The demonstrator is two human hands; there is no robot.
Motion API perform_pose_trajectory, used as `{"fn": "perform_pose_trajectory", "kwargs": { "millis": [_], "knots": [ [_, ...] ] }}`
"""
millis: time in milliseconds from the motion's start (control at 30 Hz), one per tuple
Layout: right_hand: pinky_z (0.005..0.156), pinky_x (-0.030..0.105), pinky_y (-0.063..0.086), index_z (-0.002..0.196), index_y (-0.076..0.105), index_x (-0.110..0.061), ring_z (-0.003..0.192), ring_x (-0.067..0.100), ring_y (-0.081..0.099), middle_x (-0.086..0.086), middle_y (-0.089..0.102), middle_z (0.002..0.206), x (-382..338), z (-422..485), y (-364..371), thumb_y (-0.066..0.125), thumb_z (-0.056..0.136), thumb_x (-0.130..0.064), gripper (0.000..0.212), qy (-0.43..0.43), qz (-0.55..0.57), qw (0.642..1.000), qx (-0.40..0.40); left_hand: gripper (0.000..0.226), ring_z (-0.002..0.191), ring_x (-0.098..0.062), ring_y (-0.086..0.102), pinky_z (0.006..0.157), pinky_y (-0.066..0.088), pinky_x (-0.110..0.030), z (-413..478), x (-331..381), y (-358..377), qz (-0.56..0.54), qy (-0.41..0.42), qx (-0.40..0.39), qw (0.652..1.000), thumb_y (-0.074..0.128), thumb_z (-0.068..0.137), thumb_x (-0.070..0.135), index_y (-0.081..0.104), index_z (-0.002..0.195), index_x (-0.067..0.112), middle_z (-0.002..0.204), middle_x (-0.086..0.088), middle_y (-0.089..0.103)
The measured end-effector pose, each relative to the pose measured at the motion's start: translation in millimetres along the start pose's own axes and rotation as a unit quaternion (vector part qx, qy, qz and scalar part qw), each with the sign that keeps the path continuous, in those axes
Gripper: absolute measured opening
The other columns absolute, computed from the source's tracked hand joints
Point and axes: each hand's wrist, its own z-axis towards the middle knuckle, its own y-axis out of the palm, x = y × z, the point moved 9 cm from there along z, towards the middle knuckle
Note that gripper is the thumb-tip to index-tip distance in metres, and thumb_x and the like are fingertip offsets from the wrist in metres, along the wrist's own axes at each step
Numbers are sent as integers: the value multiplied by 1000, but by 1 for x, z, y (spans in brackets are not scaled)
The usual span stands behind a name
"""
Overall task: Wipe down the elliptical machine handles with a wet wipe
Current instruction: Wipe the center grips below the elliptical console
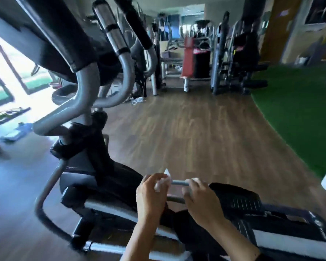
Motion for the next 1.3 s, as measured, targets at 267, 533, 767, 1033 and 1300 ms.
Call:
{"fn": "perform_pose_trajectory", "kwargs": {
  "millis": [267, 533, 767, 1033, 1300],
  "knots": [
    [88, 31, 45, 117, 59, -22, 108, 19, 56, -4, 59, 119, -34, 103, -53, 38, 96, -38, 34, -106, 54, 992, 43, 15, 76, -1, 62, 66, 40, -6, 49, 64, -47, -26, 36, 190, 981, 76, 77, 14, 74, 81, 28, 84, 10, 67],
    [96, 34, 41, 132, 51, -18, 116, 20, 50, 5, 55, 125, -103, 207, -116, 36, 101, -33, 37, -181, 128, 971, 87, 20, 88, -7, 61, 76, 47, -21, 96, 126, -102, -24, 136, 352, 926, 76, 78, 9, 74, 90, 25, 93, 14, 65],
    [100, 32, 40, 136, 50, -19, 122, 18, 51, 3, 56, 133, -164, 259, -173, 38, 102, -31, 38, -265, 289, 912, 117, 18, 90, -7, 61, 79, 44, -13, 122, 156, -119, -35, 172, 434, 884, 70, 80, 10, 73, 93, 22, 98, 10, 65],
    [104, 18, 34, 142, 44, -20, 128, 11, 48, 2, 53, 140, -215, 284, -194, 43, 102, -30, 42, -350, 379, 851, 93, 16, 84, 11, 58, 71, 38, -1, 169, 181, -143, -125, 138, 484, 855, 67, 85, 8, 76, 88, 21, 91, 4, 70],
    [88, 11, 41, 141, 47, -22, 107, 5, 57, 2, 64, 125, -220, 294, -194, 49, 99, -28, 42, -377, 411, 825, 93, 10, 74, 2, 66, 62, 44, -7, 201, 179, -142, -209, 79, 431, 874, 69, 87, 29, 74, 95, 34, 86, 9, 73]
  ]
}}
